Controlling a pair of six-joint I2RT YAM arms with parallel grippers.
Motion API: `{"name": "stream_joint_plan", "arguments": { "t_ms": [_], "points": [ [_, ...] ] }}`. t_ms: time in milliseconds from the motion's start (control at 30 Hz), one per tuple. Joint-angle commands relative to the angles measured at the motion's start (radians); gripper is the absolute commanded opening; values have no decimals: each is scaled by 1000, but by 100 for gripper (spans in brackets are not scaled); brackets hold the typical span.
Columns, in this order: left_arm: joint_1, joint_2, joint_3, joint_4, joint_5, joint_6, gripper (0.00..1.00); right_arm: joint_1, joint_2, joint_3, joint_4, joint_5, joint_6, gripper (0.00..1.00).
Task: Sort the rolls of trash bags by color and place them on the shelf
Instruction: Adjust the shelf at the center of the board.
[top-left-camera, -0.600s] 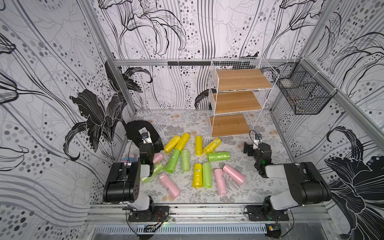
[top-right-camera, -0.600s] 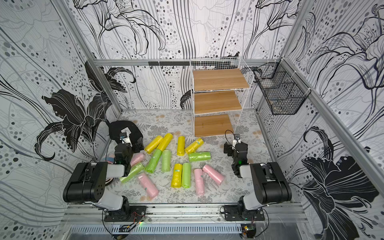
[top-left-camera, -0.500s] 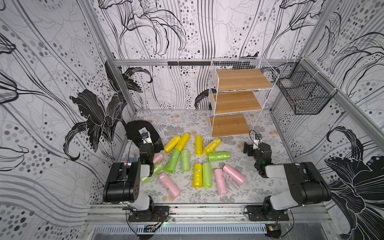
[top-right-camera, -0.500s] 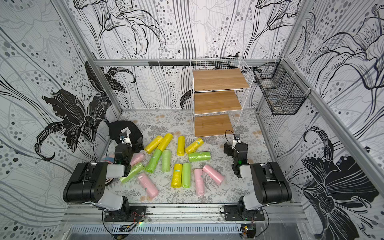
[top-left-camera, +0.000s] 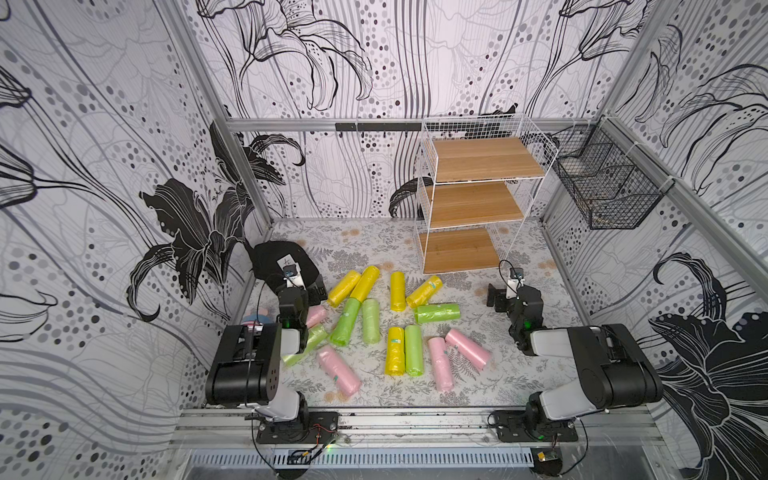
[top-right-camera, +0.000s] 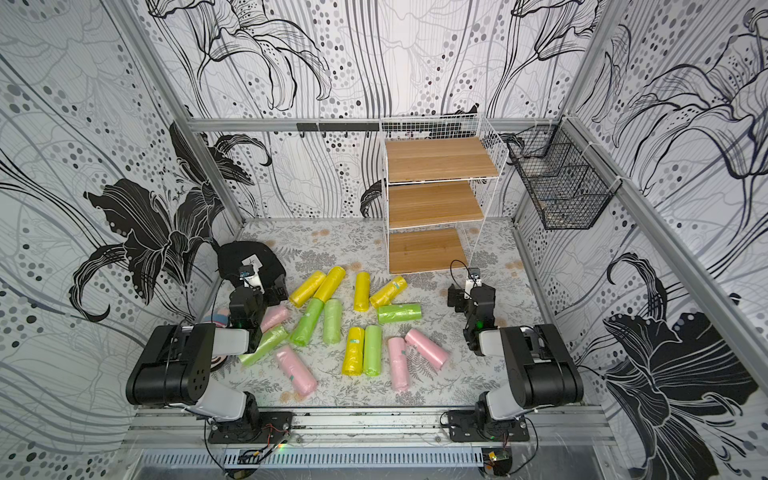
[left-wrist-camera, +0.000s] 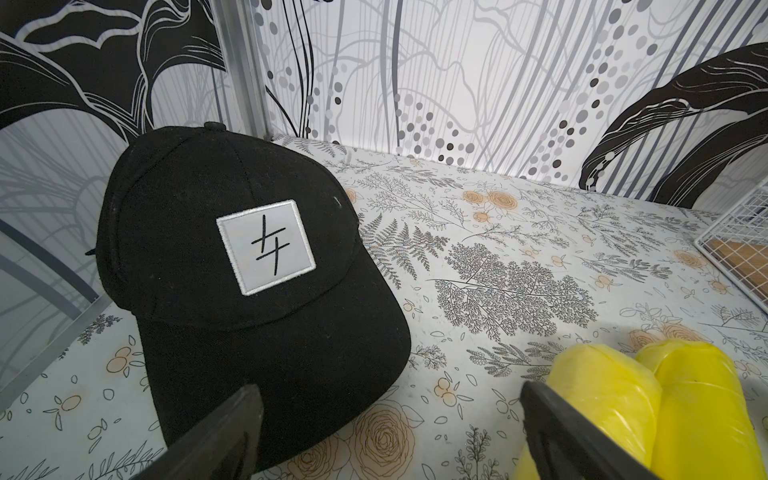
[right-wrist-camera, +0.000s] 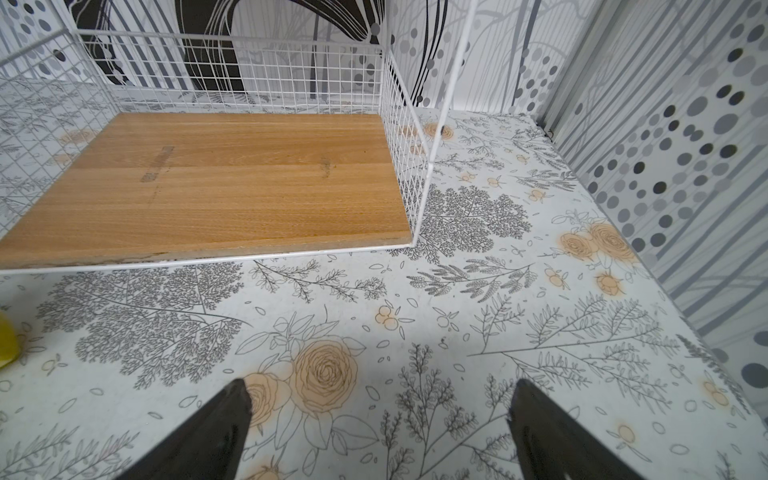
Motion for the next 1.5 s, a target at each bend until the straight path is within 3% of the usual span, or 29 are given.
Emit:
{"name": "stream_joint_plan", "arguments": {
  "t_ms": [0, 133, 233, 333, 400, 467, 567, 633, 833, 1033, 1233, 1467],
  "points": [
    [6, 3, 4, 26, 7, 12, 100, -7, 1, 12, -12, -9, 13, 100],
    [6, 2, 2, 27, 5, 14, 99, -7, -1, 11, -11, -7, 12, 100],
    [4, -63, 6, -25, -8, 17, 100, -5, -30, 10, -26, 63, 28, 100],
    [1, -214, 61, -259, -63, -8, 99, -5, -178, 59, -258, 153, 81, 100],
    [2, -296, 112, -402, -149, -142, 99, -5, -300, 84, -412, 192, 155, 100],
    [6, -358, 128, -448, -88, -223, 99, -5, -425, 86, -479, 201, 185, 100],
    [-9, -411, 153, -442, 126, -329, 99, -5, -589, 172, -663, 179, 197, 100],
    [-80, -414, 194, -447, 161, -360, 99, -5, -620, 262, -751, 121, 180, 100],
    [-408, -295, 448, -657, 100, -247, 92, -7, -499, 559, -931, -5, 143, 100],
    [-629, -118, 639, -628, 38, -75, 86, -6, -393, 668, -954, -63, 147, 100],
    [-696, 99, 844, -537, -9, 66, 83, -6, -356, 671, -1005, -95, 140, 100],
    [-702, 294, 1014, -427, -137, 158, 83, -6, -383, 634, -1042, -126, 122, 100]
  ]
}}
